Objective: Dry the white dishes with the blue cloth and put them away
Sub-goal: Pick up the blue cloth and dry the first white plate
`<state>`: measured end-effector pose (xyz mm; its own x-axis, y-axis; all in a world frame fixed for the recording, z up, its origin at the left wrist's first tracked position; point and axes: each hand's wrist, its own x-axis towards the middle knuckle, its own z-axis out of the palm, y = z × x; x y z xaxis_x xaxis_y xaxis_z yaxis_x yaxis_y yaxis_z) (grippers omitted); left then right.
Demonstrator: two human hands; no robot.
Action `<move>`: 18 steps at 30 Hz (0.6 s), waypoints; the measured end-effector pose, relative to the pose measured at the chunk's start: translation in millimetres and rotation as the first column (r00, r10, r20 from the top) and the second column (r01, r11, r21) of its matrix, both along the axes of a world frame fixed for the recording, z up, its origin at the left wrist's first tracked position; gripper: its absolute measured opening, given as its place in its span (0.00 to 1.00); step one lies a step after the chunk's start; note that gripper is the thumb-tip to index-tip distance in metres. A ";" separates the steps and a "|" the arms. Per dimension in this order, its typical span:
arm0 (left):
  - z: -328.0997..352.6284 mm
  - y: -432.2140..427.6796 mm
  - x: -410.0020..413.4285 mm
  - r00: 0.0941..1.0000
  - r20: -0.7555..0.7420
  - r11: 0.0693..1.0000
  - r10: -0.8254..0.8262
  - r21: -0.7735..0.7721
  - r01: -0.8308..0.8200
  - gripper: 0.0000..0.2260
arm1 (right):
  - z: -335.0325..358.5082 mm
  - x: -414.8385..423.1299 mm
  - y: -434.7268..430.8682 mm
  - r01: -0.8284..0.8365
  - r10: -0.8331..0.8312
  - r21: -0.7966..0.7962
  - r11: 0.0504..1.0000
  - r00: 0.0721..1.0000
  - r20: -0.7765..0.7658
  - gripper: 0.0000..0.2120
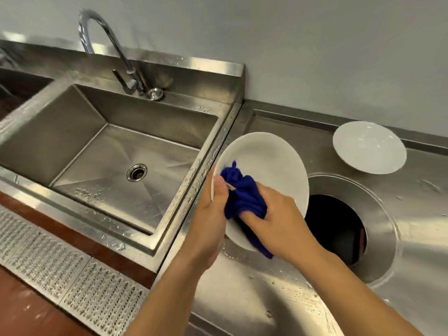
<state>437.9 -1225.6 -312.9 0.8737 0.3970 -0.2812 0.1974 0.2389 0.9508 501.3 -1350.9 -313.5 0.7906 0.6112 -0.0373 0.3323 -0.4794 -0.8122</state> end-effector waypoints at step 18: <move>-3.4 -16.0 -25.5 0.991 0.015 0.990 0.136 -0.047 -0.135 0.27 | -5.8 17.3 -64.0 0.088 0.091 -0.501 0.861 0.943 0.321 0.10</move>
